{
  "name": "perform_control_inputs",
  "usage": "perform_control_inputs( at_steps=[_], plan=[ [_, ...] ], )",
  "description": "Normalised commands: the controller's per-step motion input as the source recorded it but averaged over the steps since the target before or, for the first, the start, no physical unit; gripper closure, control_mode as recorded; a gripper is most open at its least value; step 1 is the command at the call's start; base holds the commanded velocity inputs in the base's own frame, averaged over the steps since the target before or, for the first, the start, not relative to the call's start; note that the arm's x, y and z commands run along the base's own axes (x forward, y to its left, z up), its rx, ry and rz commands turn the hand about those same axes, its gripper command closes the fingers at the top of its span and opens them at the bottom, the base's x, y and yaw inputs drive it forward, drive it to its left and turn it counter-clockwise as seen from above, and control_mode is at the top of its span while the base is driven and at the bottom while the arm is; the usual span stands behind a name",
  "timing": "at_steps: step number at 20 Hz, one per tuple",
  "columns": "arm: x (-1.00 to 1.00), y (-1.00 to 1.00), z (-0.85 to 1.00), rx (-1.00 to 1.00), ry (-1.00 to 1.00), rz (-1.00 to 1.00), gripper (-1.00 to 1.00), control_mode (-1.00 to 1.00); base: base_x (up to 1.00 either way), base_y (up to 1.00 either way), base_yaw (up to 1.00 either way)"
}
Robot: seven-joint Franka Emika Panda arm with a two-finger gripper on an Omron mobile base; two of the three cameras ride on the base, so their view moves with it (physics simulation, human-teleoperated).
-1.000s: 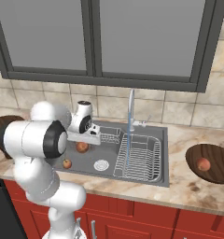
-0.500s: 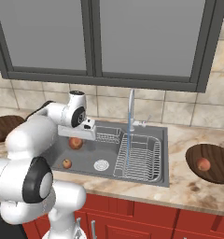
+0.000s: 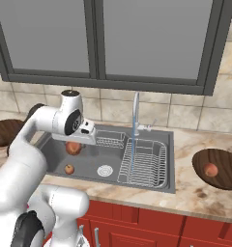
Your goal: Pick the onions from the sink and place them in one bowl. Place the peach in the other bowl. Then turn off the sink faucet.
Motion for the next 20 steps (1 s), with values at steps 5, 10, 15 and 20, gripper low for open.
perform_control_inputs(
  at_steps=[5,10,15,20],
  plan=[
    [-0.31,-0.22,0.47,0.0,-0.08,-0.07,1.0,-1.0,0.0,0.0,0.0],
    [-0.23,-0.39,0.34,0.0,-0.02,-0.16,1.0,-1.0,0.0,0.0,0.0],
    [-0.07,-0.53,0.2,0.0,0.0,-0.22,1.0,-1.0,0.0,0.0,0.0],
    [-0.01,-0.62,0.2,0.0,0.0,-0.22,1.0,-1.0,0.0,0.0,0.0]
  ],
)
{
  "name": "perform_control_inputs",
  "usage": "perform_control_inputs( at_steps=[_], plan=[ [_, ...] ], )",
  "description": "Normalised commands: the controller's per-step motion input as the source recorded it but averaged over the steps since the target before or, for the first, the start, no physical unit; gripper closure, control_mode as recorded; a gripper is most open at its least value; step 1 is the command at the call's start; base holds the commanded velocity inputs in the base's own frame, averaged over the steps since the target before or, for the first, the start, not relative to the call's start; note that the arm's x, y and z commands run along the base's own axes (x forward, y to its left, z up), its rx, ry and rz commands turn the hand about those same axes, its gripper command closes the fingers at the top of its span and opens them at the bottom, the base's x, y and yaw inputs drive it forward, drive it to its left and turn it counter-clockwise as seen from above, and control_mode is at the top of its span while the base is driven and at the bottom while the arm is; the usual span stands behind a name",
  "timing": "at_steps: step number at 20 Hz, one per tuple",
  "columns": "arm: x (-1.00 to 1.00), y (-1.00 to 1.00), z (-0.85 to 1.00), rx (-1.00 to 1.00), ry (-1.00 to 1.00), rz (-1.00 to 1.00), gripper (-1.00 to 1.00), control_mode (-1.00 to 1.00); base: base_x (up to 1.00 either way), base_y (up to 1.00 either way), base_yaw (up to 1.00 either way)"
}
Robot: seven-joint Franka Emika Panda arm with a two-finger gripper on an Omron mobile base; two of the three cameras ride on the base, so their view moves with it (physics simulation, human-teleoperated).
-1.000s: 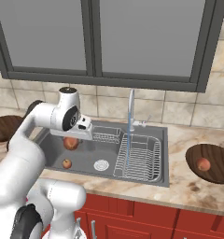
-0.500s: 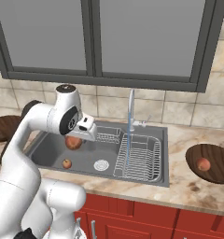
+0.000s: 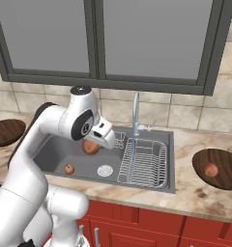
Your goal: Pick the onions from the sink and place them in one bowl. Place the peach in the other bowl. Then turn off the sink faucet.
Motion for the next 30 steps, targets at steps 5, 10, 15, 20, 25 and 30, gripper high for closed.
perform_control_inputs(
  at_steps=[5,10,15,20,25,30],
  plan=[
    [0.0,-0.62,0.12,0.0,0.0,-0.14,1.0,-1.0,0.0,0.0,0.0],
    [0.0,-0.52,0.01,0.0,0.0,-0.07,1.0,-1.0,0.0,0.0,0.0],
    [0.0,-0.42,0.0,0.0,0.0,-0.03,1.0,-1.0,0.0,0.0,0.0],
    [0.0,-0.35,0.0,-0.01,0.0,-0.01,1.0,-1.0,0.0,0.0,0.0],
    [0.0,-0.41,0.0,0.0,0.0,-0.01,1.0,-1.0,0.0,0.0,0.0],
    [0.0,-0.52,0.0,0.0,0.0,-0.02,1.0,-1.0,0.0,0.0,0.0]
  ],
)
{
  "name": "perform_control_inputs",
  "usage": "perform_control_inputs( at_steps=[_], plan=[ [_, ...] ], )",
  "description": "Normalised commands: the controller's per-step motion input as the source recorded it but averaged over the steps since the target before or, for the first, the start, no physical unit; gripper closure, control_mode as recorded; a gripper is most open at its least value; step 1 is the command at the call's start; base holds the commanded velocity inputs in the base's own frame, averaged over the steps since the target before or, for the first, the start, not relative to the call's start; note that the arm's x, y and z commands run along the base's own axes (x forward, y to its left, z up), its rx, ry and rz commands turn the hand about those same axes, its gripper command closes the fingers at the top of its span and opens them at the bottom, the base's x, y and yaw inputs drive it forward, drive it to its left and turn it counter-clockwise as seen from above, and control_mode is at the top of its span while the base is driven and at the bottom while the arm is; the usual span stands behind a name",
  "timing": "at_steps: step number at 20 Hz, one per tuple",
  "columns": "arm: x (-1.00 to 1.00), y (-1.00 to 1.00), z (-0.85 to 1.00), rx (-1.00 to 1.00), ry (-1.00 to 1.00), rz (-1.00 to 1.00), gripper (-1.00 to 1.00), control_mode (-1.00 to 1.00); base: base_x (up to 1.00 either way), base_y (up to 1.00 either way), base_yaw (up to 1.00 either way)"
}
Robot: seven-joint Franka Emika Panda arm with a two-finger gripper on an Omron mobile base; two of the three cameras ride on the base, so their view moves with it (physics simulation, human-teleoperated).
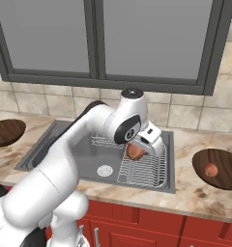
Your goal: Pick the onions from the sink and place them in one bowl. Place the peach in the other bowl. Then turn off the sink faucet.
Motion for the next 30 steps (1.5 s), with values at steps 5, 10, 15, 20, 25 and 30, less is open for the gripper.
perform_control_inputs(
  at_steps=[5,10,15,20,25,30],
  plan=[
    [0.0,-0.57,0.0,0.0,0.0,-0.01,1.0,-1.0,0.0,0.0,0.0],
    [0.01,-0.59,-0.01,0.0,0.0,-0.01,1.0,-1.0,0.0,0.0,0.0],
    [0.05,-0.57,-0.01,0.0,0.0,-0.01,1.0,-1.0,0.0,0.0,0.0],
    [0.21,-0.53,-0.07,0.0,0.0,0.0,1.0,-1.0,0.0,0.0,0.0],
    [0.32,-0.32,-0.1,0.0,0.0,0.0,1.0,-1.0,0.0,0.0,0.0],
    [0.37,-0.2,-0.11,0.0,0.0,0.0,1.0,-1.0,0.0,0.0,0.0]
  ],
)
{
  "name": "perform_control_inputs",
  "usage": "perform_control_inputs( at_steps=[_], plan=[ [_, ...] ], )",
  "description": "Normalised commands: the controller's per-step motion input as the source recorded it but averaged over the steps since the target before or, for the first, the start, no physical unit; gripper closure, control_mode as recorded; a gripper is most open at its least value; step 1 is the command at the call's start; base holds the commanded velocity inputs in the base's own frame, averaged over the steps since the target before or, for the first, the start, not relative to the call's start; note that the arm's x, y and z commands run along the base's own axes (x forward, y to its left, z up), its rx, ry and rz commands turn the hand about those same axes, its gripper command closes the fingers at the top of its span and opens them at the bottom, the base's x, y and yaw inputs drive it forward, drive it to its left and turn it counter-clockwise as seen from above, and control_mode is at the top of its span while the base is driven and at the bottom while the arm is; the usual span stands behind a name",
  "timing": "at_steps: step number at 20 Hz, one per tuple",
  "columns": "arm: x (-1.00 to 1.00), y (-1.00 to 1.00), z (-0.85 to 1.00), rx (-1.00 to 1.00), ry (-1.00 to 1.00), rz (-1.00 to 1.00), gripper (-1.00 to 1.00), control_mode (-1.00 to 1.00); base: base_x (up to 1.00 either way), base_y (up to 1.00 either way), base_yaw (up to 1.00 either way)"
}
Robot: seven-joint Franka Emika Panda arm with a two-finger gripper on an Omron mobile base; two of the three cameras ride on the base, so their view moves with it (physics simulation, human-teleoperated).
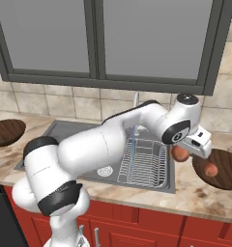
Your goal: Pick the onions from the sink and place them in one bowl. Place the peach in the other bowl. Then turn off the sink faucet.
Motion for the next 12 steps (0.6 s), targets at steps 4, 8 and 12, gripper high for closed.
perform_control_inputs(
  at_steps=[4,8,12],
  plan=[
    [0.2,-0.34,-0.21,0.0,0.0,0.0,1.0,-1.0,0.0,0.0,0.0],
    [0.02,-0.46,-0.28,0.0,0.0,0.0,1.0,-1.0,0.0,0.0,0.0],
    [0.02,-0.39,-0.26,0.0,0.0,0.0,1.0,-1.0,0.0,0.0,0.0]
  ],
)
